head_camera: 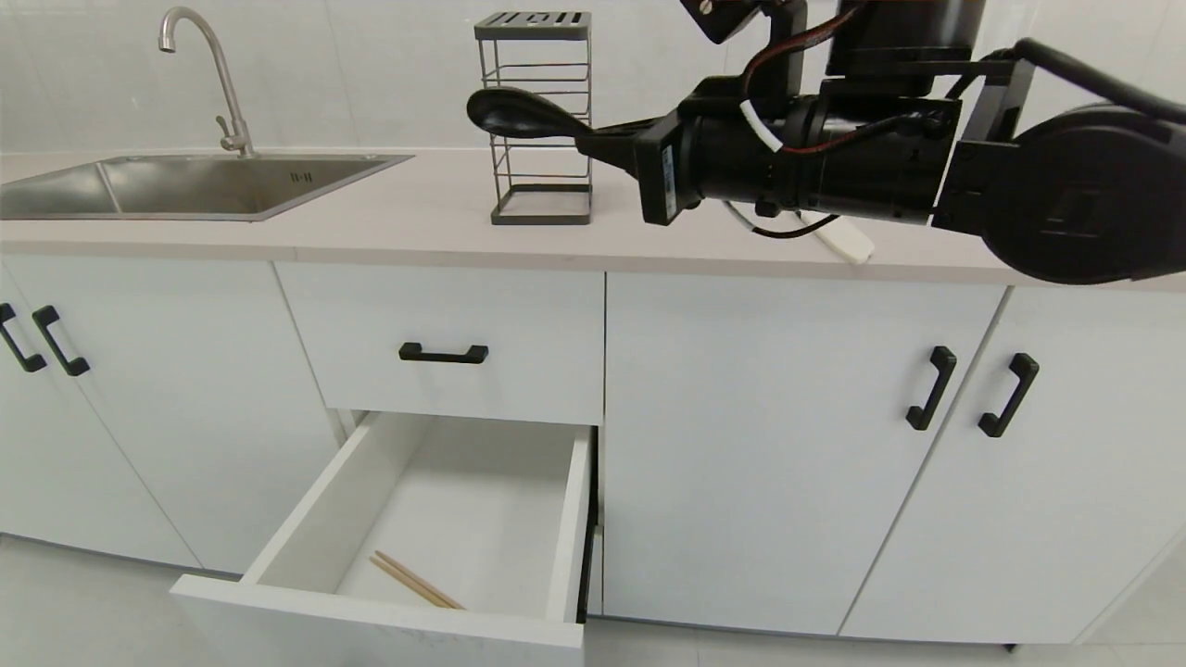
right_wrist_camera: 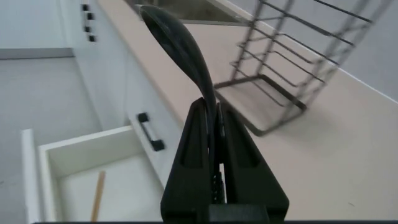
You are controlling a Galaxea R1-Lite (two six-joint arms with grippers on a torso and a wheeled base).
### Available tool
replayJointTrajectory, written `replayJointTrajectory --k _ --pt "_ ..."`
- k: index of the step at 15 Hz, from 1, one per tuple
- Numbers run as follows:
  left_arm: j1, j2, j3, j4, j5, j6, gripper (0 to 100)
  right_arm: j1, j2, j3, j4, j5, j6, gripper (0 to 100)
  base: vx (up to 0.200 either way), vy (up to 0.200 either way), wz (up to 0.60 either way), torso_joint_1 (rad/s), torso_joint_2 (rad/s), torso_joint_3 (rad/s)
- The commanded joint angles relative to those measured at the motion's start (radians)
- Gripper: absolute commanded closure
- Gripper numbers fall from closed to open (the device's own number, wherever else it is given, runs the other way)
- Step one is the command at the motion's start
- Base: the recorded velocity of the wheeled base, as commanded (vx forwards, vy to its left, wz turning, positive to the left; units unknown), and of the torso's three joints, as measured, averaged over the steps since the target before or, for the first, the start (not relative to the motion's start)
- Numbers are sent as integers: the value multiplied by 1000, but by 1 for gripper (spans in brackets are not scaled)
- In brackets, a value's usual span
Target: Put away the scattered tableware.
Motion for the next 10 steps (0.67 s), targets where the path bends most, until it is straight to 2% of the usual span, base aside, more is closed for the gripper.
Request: replayJointTrajectory --k 1,6,10 --pt "0 1 0 0 0 0 0 69 25 6 0 -2 0 100 0 0 0 0 0 0" --pt "0 1 0 0 0 0 0 176 97 10 -5 -28 7 100 0 0 0 0 0 0" --pt "0 1 0 0 -1 0 0 228 167 13 -9 -42 10 100 0 0 0 0 0 0"
